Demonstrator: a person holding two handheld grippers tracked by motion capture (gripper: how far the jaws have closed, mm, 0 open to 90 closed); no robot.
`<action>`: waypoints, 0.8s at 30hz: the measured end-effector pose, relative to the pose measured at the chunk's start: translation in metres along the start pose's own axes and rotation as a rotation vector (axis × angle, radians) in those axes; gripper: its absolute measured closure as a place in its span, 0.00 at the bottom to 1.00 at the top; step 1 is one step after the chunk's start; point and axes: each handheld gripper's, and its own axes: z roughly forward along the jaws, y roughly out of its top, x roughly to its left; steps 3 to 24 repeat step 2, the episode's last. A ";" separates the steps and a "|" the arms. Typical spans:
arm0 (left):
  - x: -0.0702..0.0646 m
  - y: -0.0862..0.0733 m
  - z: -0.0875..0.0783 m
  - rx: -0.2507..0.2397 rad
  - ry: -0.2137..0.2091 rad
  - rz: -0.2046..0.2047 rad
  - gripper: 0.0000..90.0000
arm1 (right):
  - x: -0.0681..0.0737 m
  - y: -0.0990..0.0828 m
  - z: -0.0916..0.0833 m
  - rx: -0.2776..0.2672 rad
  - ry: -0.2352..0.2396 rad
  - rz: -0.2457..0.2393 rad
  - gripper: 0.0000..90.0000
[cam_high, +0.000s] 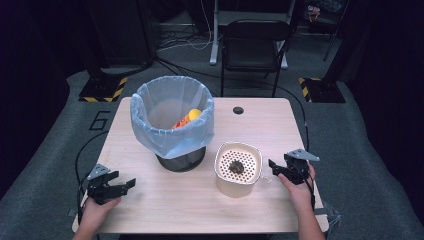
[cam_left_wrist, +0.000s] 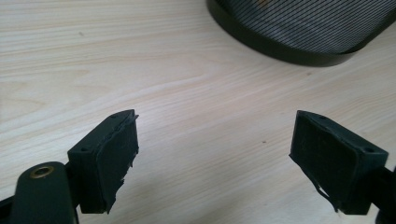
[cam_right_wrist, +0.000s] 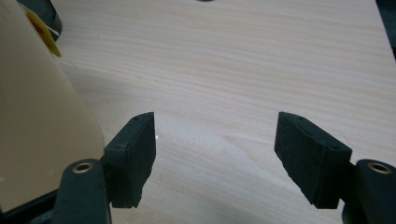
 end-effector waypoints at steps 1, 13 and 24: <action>0.000 0.000 0.001 0.006 0.016 0.007 0.16 | 0.000 -0.002 0.002 0.010 0.002 0.005 0.32; 0.000 0.000 0.001 0.006 0.016 0.007 0.16 | -0.001 -0.004 0.004 0.018 0.000 -0.006 0.32; 0.000 0.000 0.001 0.006 0.016 0.007 0.16 | -0.001 -0.004 0.004 0.018 0.000 -0.006 0.32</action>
